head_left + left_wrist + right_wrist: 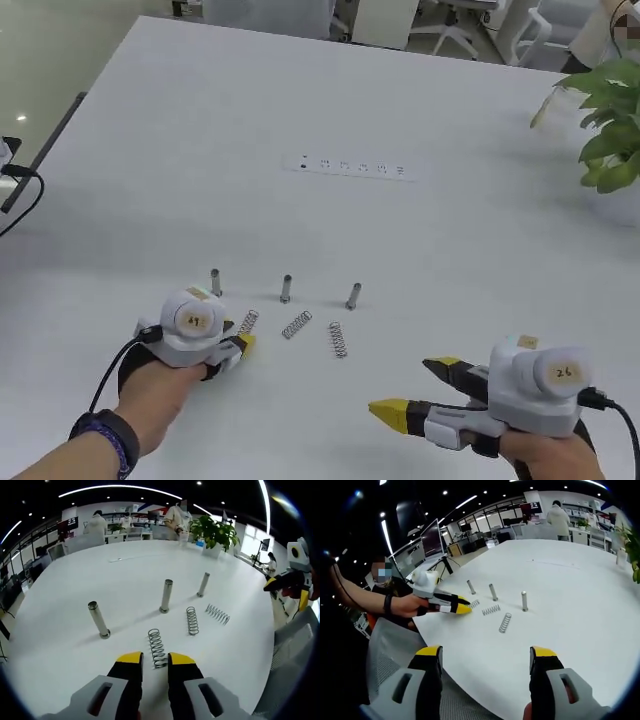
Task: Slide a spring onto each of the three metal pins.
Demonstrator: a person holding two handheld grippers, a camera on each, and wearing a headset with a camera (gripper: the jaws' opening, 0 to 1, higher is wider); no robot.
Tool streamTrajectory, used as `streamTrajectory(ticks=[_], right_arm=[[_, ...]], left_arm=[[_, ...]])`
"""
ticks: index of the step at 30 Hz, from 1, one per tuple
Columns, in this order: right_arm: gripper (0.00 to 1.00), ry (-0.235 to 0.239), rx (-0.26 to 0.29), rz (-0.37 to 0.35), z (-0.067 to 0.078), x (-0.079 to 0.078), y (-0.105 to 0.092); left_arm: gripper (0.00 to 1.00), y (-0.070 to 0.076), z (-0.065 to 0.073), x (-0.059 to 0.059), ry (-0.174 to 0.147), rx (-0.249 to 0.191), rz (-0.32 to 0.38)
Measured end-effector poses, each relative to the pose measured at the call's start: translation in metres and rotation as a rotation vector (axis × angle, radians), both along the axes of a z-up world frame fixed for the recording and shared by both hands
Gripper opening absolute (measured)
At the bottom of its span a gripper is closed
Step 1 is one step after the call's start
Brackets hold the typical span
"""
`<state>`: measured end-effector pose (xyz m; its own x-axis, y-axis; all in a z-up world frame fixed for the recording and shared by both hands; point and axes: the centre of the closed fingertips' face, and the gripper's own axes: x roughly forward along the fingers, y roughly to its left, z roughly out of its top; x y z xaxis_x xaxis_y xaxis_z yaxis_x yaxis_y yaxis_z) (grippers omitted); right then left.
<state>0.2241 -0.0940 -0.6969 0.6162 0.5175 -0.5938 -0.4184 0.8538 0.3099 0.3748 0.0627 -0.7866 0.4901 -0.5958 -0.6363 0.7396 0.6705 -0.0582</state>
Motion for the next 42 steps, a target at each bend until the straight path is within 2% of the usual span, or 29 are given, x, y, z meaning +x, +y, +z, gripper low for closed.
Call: streamTrajectory(ticks=[2, 3, 6, 12, 21, 26, 34, 42], right_arm=[[0.7, -0.001, -0.001, 0.004, 0.0, 0.0, 0.001], [0.7, 0.0, -0.001, 0.005, 0.0, -0.001, 0.001], [0.7, 0.001, -0.006, 0.008, -0.001, -0.001, 0.0], [0.69, -0.005, -0.005, 0.006, 0.002, 0.0, -0.001], [0.69, -0.008, 0.003, 0.011, 0.0, -0.002, 0.004], [0.69, -0.007, 0.016, 0.011, -0.002, -0.003, 0.007], [0.69, -0.003, 0.015, 0.026, -0.004, -0.003, 0.011], [0.69, -0.01, 0.016, 0.042, -0.002, 0.001, 0.015]], left_arm=[[0.03, 0.003, -0.001, 0.0, -0.003, 0.03, -0.014], [0.03, 0.002, -0.001, 0.0, -0.001, 0.025, -0.018], [0.03, 0.001, -0.001, 0.0, -0.005, 0.05, -0.04], [0.02, 0.004, 0.001, -0.005, 0.02, 0.038, -0.039], [0.02, 0.018, 0.014, -0.018, 0.026, 0.001, -0.022], [0.02, 0.027, 0.02, -0.022, 0.016, -0.006, -0.015], [0.02, 0.045, 0.029, -0.023, 0.001, -0.009, 0.005], [0.02, 0.05, 0.038, -0.03, -0.018, -0.003, -0.013]])
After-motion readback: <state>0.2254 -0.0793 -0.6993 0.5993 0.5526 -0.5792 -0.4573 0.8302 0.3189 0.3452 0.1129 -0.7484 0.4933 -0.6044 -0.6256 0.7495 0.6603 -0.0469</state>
